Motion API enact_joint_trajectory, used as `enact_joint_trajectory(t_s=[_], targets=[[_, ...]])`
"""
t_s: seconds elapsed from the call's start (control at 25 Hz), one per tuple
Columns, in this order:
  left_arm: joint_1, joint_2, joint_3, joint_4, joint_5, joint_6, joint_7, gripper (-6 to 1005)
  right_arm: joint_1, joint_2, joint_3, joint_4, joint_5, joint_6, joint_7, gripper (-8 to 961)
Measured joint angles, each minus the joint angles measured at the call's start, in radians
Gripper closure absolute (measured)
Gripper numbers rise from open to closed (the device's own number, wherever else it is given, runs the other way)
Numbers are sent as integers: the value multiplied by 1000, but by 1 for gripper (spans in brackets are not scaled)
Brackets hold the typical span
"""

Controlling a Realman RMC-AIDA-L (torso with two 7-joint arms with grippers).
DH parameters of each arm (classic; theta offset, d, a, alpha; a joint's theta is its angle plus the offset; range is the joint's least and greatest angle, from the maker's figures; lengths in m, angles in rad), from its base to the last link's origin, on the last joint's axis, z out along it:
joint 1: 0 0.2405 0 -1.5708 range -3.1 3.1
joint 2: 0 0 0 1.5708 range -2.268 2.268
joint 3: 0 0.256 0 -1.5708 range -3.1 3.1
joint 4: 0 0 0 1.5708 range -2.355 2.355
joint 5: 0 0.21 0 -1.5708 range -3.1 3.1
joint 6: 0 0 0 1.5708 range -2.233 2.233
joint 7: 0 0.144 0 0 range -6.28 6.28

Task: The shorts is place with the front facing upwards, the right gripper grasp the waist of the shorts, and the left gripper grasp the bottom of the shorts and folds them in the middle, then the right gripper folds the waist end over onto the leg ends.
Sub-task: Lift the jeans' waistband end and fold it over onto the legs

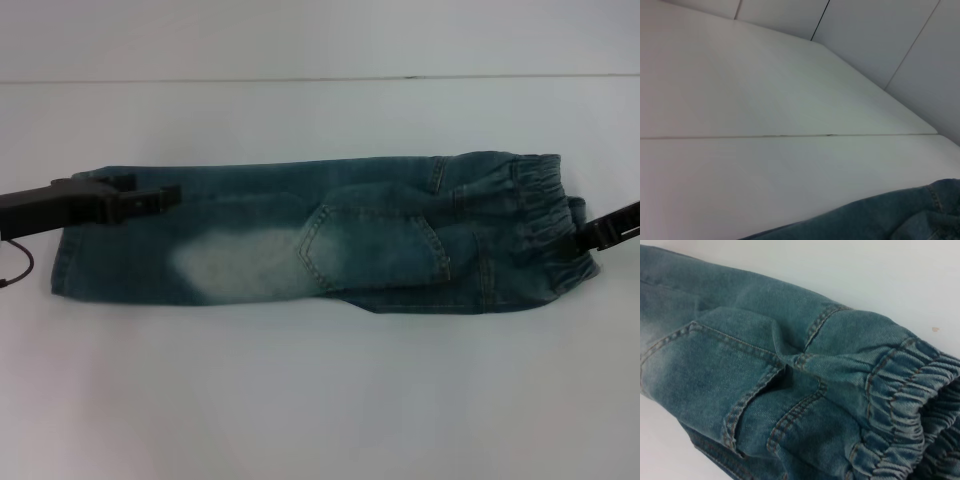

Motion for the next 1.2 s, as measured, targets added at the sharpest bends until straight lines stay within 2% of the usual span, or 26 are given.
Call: enact_joint_trajectory(t_s=[0.16, 0.2, 0.24, 0.36, 0.44, 0.52, 0.68, 0.8, 0.92, 1.0, 1.08, 1.2], targets=[[-5, -26, -1, 0, -18, -12, 49, 99, 9, -14, 7, -7, 4, -20, 4, 858], [-6, -46, -1, 0, -35, -26, 94, 99, 12, -17, 8, -10, 8, -28, 5, 858], [-6, -46, -1, 0, -35, -26, 94, 131, 14, -21, 8, -15, 15, -38, 8, 858], [-8, -85, 0, -9, -57, -95, 186, 227, 20, -29, 9, -42, 41, -68, 18, 859], [-14, -95, 4, -51, -77, -141, 260, 299, 22, -33, 10, -65, 60, -90, 28, 859], [-25, -94, 6, -125, -119, -177, 346, 378, 24, -36, 10, -92, 76, -111, 39, 859], [-43, -98, 6, -237, -268, -221, 538, 519, 31, -38, 10, -134, 94, -126, 70, 858], [-48, -101, 3, -348, -462, -215, 764, 583, 42, -41, 10, -144, 106, -130, 84, 859], [-63, -102, -9, -521, -706, -221, 1150, 648, 59, -38, 12, -147, 108, -144, 88, 864], [-84, -102, -50, -652, -840, -229, 1432, 691, 72, -35, 15, -147, 112, -159, 89, 865], [-101, -103, -119, -748, -892, -233, 1671, 734, 85, -32, 21, -150, 117, -171, 93, 865], [-119, -103, -249, -880, -895, -255, 1972, 873, 104, -27, 23, -171, 136, -193, 108, 864]])
